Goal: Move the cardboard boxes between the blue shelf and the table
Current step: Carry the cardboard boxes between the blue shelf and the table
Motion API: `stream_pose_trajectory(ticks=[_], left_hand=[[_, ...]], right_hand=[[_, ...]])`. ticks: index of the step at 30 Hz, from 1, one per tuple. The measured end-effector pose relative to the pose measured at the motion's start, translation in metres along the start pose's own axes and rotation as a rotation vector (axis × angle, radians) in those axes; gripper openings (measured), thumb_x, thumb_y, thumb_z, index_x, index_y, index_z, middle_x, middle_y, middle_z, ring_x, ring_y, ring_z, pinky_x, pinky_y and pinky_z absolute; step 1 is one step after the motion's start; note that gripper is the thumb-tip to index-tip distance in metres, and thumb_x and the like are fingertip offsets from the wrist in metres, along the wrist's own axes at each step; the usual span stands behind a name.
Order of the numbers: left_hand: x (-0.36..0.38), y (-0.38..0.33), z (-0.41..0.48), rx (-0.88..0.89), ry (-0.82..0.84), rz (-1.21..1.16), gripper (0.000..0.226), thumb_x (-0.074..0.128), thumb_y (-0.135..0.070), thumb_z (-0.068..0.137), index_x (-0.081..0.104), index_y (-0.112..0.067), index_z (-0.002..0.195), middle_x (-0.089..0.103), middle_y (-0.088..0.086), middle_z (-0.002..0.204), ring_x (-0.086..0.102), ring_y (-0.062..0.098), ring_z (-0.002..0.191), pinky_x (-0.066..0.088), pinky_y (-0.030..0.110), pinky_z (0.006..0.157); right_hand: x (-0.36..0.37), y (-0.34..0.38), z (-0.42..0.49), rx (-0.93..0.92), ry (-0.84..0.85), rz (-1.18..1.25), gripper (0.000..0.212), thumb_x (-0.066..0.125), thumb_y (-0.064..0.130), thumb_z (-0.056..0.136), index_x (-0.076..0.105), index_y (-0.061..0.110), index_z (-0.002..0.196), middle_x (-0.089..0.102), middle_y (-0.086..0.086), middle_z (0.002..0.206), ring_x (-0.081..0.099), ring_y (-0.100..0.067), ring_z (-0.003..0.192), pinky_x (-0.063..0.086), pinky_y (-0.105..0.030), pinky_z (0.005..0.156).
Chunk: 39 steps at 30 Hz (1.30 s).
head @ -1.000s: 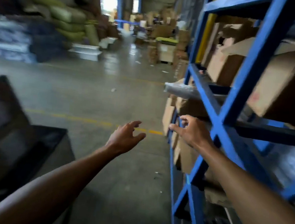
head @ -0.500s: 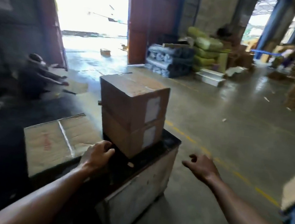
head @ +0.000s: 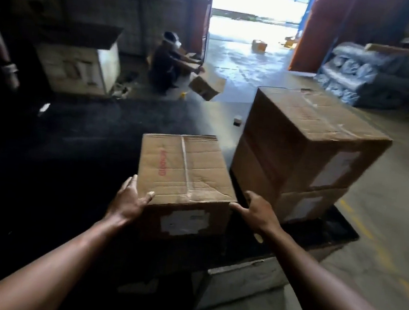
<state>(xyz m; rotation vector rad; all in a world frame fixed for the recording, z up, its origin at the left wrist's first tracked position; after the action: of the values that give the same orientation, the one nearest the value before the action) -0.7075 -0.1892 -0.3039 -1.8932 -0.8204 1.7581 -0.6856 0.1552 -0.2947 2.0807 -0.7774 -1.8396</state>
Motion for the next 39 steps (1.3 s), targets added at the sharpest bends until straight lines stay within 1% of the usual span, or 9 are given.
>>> stream_pose_trajectory(ticks=[3, 6, 10, 16, 19, 24, 29, 34, 39], left_hand=[[0.013, 0.020, 0.009, -0.089, 0.108, -0.052, 0.088, 0.057, -0.054, 0.092, 0.015, -0.011, 0.156, 0.044, 0.013, 0.150, 0.047, 0.028, 0.134, 0.038, 0.033, 0.107], [0.026, 0.030, 0.025, -0.139, 0.131, -0.149, 0.094, 0.052, -0.065, 0.089, 0.004, -0.023, 0.157, 0.051, 0.008, 0.146, 0.052, 0.025, 0.129, 0.040, 0.034, 0.108], [0.038, 0.030, 0.051, -0.109, 0.070, -0.288, 0.095, 0.057, -0.066, 0.086, -0.001, -0.036, 0.155, 0.051, -0.007, 0.142, 0.052, 0.015, 0.128, 0.040, 0.035, 0.108], [0.047, 0.022, 0.095, -0.047, -0.044, -0.362, 0.085, 0.061, -0.052, 0.091, 0.010, -0.028, 0.155, 0.047, -0.019, 0.136, 0.051, -0.010, 0.118, 0.037, 0.002, 0.090], [0.051, 0.023, 0.107, -0.006, -0.061, -0.367, 0.080, 0.060, -0.040, 0.094, 0.011, -0.028, 0.155, 0.050, -0.023, 0.127, 0.053, -0.023, 0.104, 0.042, -0.001, 0.080], [0.050, 0.031, 0.110, -0.025, -0.040, -0.459, 0.095, 0.064, -0.055, 0.085, 0.008, -0.027, 0.157, 0.048, -0.007, 0.145, 0.052, -0.006, 0.122, 0.044, 0.015, 0.099], [0.048, 0.030, 0.117, 0.014, 0.046, -0.598, 0.084, 0.065, -0.039, 0.083, 0.017, -0.033, 0.152, 0.055, -0.017, 0.127, 0.059, -0.009, 0.110, 0.048, 0.009, 0.084], [0.037, 0.035, 0.125, 0.066, 0.165, -0.640, 0.074, 0.072, -0.038, 0.083, 0.035, -0.041, 0.146, 0.061, -0.008, 0.130, 0.064, 0.008, 0.112, 0.053, 0.031, 0.091], [0.023, 0.034, 0.107, 0.130, 0.208, -0.616, 0.065, 0.068, -0.018, 0.090, 0.036, -0.034, 0.145, 0.059, -0.020, 0.113, 0.063, -0.005, 0.094, 0.051, 0.012, 0.078]], right_hand=[[0.024, 0.025, 0.042, 0.009, 0.045, 0.043, 0.102, 0.064, 0.063, 0.084, 0.025, -0.002, 0.152, 0.042, -0.022, 0.150, 0.043, -0.033, 0.137, 0.038, -0.036, 0.107], [0.050, 0.030, 0.072, 0.039, 0.089, 0.130, 0.114, 0.066, 0.069, 0.077, 0.012, 0.007, 0.156, 0.043, -0.019, 0.150, 0.047, -0.034, 0.133, 0.042, -0.039, 0.106], [0.061, 0.026, 0.112, 0.001, 0.040, 0.290, 0.111, 0.074, 0.065, 0.071, 0.017, 0.020, 0.155, 0.053, -0.012, 0.142, 0.055, -0.029, 0.124, 0.046, -0.036, 0.100], [0.064, 0.027, 0.170, -0.078, -0.004, 0.356, 0.110, 0.076, 0.066, 0.068, 0.022, 0.023, 0.155, 0.052, -0.007, 0.143, 0.055, -0.023, 0.125, 0.046, -0.038, 0.106], [0.063, 0.026, 0.181, -0.080, 0.014, 0.471, 0.106, 0.080, 0.057, 0.071, 0.022, 0.027, 0.155, 0.051, -0.001, 0.143, 0.054, -0.014, 0.120, 0.046, -0.030, 0.103], [0.060, 0.027, 0.182, -0.043, 0.066, 0.649, 0.103, 0.084, 0.040, 0.073, 0.023, 0.028, 0.155, 0.049, 0.005, 0.134, 0.054, -0.010, 0.114, 0.048, -0.022, 0.095], [0.059, 0.031, 0.165, 0.026, 0.049, 0.725, 0.101, 0.085, 0.032, 0.074, 0.024, 0.026, 0.155, 0.051, 0.005, 0.133, 0.056, -0.010, 0.111, 0.046, -0.009, 0.082], [0.066, 0.032, 0.107, 0.136, -0.068, 0.756, 0.105, 0.084, 0.032, 0.075, 0.018, 0.026, 0.156, 0.050, -0.005, 0.144, 0.054, -0.014, 0.118, 0.045, -0.029, 0.102], [0.075, 0.041, 0.031, 0.230, -0.192, 0.674, 0.111, 0.083, 0.039, 0.075, 0.011, 0.019, 0.157, 0.039, -0.011, 0.153, 0.044, -0.023, 0.135, 0.035, -0.024, 0.103]])
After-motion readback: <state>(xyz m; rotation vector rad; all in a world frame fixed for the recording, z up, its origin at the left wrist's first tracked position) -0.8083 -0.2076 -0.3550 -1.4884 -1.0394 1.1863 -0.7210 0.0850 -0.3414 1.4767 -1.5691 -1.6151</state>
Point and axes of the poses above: each hand's wrist, its own z-axis towards the middle knuckle, its own x-axis out of the palm, y = z × x, the point moved 5 cm from there along z, towards the middle knuckle
